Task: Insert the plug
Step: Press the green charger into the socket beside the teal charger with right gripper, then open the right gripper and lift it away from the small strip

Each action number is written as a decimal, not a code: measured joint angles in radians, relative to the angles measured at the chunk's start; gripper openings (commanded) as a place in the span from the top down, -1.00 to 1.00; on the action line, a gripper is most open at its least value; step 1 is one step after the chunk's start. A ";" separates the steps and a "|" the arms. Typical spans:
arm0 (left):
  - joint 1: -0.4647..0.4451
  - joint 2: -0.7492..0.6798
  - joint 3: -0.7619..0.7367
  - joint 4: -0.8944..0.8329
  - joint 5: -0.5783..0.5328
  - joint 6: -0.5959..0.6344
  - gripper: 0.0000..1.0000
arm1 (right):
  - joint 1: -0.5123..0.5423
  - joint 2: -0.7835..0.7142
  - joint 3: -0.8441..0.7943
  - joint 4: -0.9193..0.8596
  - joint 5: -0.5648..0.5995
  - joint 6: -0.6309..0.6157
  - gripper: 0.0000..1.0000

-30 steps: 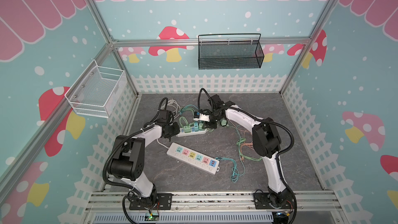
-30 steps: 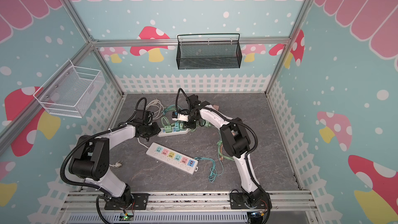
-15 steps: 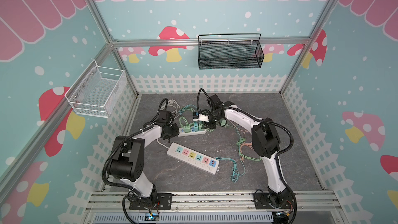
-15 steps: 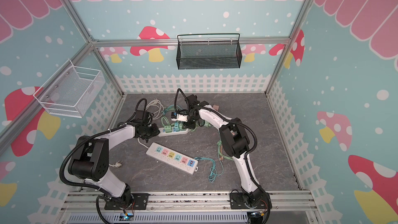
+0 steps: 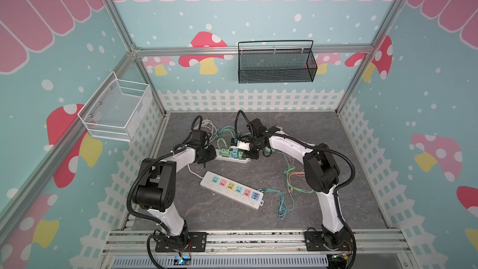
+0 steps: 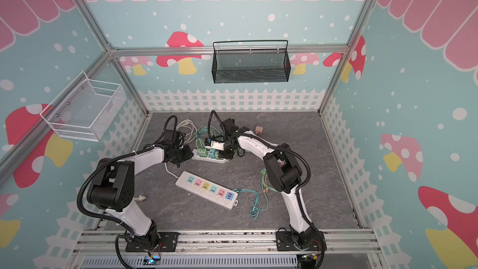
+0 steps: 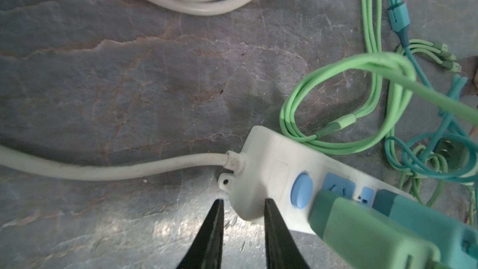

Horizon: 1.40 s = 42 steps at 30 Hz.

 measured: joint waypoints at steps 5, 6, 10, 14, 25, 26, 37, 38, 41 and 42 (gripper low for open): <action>0.002 0.000 0.000 0.003 0.003 0.000 0.48 | 0.005 0.000 0.001 0.000 0.017 0.032 0.91; 0.004 0.000 0.000 0.003 0.005 0.000 0.48 | 0.006 -0.001 0.001 0.000 0.019 0.041 0.87; 0.016 -0.008 -0.013 0.001 0.007 0.000 0.47 | 0.008 -0.005 0.001 -0.001 0.024 0.076 0.68; 0.035 -0.015 -0.038 -0.015 0.007 0.000 0.47 | 0.010 -0.014 -0.008 -0.006 0.025 0.114 0.44; 0.044 -0.050 -0.045 -0.025 0.015 -0.002 0.38 | 0.008 -0.124 -0.117 -0.066 0.003 0.197 -0.29; 0.045 -0.056 -0.045 -0.025 0.017 -0.003 0.36 | 0.008 -0.137 -0.131 -0.066 -0.002 0.200 -0.31; 0.048 -0.184 -0.045 -0.042 0.030 -0.023 0.14 | 0.008 -0.370 -0.424 -0.051 -0.170 0.231 -0.45; 0.048 -0.192 -0.045 -0.045 0.031 -0.023 0.10 | 0.008 -0.385 -0.439 -0.047 -0.195 0.232 -0.45; 0.048 -0.228 -0.045 -0.057 0.041 -0.027 0.04 | 0.008 -0.446 -0.502 -0.005 -0.282 0.253 -0.46; 0.048 -0.244 -0.046 -0.061 0.046 -0.027 0.03 | 0.008 -0.474 -0.526 0.021 -0.298 0.270 -0.47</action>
